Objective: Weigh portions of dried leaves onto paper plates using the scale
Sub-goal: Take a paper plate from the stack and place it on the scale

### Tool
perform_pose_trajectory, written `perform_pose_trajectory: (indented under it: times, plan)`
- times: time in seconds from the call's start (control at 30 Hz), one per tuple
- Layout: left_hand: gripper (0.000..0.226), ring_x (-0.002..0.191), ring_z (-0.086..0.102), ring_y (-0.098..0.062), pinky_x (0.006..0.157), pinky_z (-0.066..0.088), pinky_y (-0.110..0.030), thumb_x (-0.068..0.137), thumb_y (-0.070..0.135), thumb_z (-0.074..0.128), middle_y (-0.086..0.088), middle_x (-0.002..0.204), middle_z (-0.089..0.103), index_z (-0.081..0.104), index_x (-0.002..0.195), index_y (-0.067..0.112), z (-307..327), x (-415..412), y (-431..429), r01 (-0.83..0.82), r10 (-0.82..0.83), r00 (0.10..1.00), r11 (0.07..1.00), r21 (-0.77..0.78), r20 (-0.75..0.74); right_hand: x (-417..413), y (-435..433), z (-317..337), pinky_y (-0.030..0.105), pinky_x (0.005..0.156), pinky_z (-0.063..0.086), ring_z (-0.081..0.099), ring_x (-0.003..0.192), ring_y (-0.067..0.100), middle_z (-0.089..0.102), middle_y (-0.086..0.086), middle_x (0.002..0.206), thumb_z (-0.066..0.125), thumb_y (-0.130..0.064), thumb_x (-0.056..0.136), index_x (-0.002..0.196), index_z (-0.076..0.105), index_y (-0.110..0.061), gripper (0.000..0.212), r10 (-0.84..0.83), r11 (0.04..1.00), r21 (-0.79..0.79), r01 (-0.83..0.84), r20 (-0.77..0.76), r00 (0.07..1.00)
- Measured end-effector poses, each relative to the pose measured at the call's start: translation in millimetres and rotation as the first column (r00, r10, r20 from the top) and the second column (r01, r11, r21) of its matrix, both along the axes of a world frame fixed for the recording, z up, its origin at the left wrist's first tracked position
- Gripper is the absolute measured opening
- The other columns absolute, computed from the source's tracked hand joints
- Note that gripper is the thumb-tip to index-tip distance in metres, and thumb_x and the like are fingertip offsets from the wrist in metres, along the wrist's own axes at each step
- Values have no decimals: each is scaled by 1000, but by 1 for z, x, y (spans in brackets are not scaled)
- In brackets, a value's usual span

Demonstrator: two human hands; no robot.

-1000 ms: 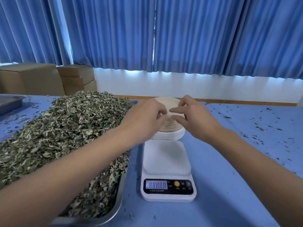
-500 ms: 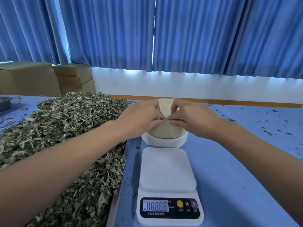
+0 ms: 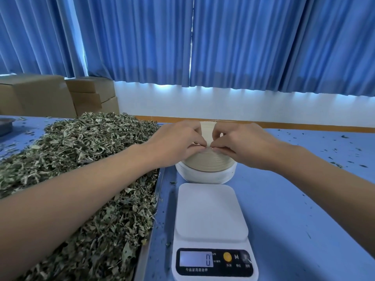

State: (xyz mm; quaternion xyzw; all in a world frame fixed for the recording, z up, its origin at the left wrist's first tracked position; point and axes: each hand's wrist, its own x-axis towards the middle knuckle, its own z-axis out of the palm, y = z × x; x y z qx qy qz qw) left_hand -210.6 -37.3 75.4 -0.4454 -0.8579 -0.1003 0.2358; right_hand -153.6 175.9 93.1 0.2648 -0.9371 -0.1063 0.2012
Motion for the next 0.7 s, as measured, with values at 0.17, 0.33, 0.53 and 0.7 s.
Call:
perform_pose_trajectory:
  times: [0.17, 0.33, 0.53, 0.7]
  plan:
    - [32, 79, 42, -2, 63, 39, -31, 95, 52, 49, 13, 97, 53, 74, 103, 33, 10, 1, -1, 15, -12, 999, 998, 64, -52, 4, 3, 10, 30, 55, 34, 49, 69, 19, 57, -7, 109, 46, -36, 105, 102, 73, -23, 30, 17, 999, -50, -22, -95, 995]
    - [20, 91, 52, -9, 66, 40, -32, 97, 36, 56, 11, 102, 55, 71, 108, 30, 25, 0, 2, -23, 31, 995, 996, 87, -100, 7, 2, 23, 33, 55, 41, 58, 65, 29, 59, -6, 113, 32, -43, 102, 109, 70, -22, 45, 5, 999, -38, -11, -149, 989]
    - [17, 81, 48, -9, 64, 47, -37, 96, 30, 59, 7, 99, 57, 73, 103, 22, 30, 34, -5, 44, -15, 985, 985, 165, -169, 33, 2, 18, 43, 56, 50, 61, 71, 33, 65, 1, 98, 46, -36, 103, 111, 72, -15, 35, 33, 989, -131, -62, -211, 977]
    - [16, 82, 59, -20, 55, 51, -42, 95, 23, 62, -3, 97, 62, 74, 101, 14, 12, 93, -28, 168, -134, 959, 979, 118, -251, 90, -9, -11, 42, 41, 48, 61, 62, 35, 69, 12, 87, 61, -10, 98, 97, 76, -3, 16, 153, 963, -141, -228, -410, 899]
